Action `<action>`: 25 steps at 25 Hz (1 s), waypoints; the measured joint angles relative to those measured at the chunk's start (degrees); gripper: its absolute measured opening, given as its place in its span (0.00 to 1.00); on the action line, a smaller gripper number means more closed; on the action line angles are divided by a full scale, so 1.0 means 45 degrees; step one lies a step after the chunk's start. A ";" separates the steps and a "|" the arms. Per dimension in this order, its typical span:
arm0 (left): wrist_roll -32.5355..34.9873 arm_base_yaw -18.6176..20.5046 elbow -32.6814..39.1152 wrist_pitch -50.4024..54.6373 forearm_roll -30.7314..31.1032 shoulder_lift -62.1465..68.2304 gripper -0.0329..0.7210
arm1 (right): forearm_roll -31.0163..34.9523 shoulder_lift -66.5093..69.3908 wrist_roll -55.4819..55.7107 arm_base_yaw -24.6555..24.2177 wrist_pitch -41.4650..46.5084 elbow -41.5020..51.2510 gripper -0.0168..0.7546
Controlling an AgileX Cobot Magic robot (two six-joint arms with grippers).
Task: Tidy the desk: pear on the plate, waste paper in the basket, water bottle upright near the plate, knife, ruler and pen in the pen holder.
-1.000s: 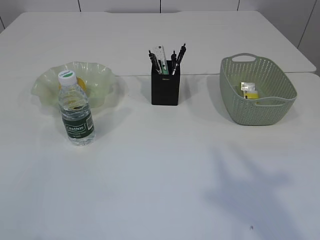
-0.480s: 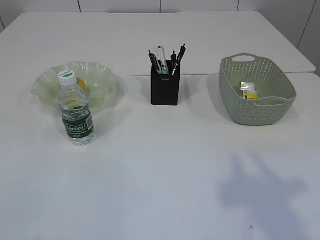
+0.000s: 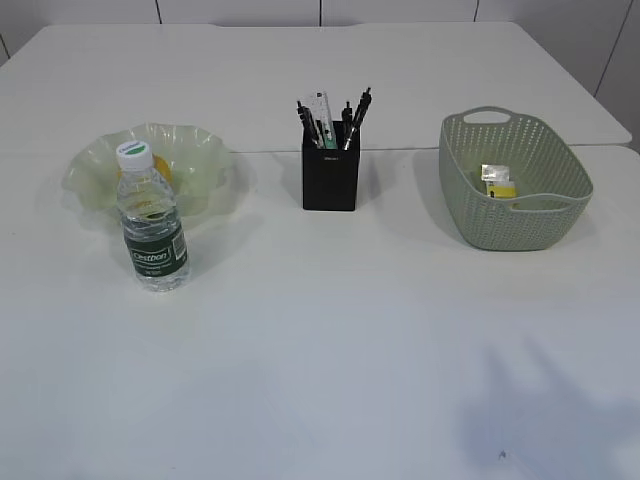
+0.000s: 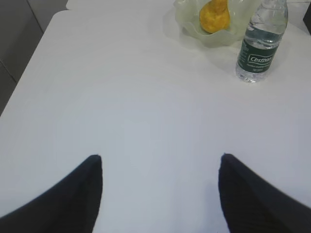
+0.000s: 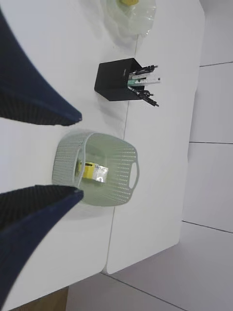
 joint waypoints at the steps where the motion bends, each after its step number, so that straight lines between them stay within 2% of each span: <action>1: 0.0000 0.0000 0.0000 0.0000 0.0000 0.0000 0.74 | 0.0029 -0.0317 0.0000 0.0000 0.0340 0.0000 0.42; 10: 0.0000 0.0000 0.0000 0.0000 0.0000 0.0000 0.74 | 0.0161 -0.2368 0.0000 0.0000 0.3635 0.0000 0.42; 17: 0.0000 0.0000 0.0000 0.0000 0.0000 0.0000 0.74 | 0.1011 -0.3283 0.0000 0.0000 0.5757 0.0000 0.42; 25: 0.0000 0.0000 0.0000 0.0000 0.0000 0.0000 0.74 | 0.1040 -0.4793 0.0000 0.0000 0.7589 0.0000 0.42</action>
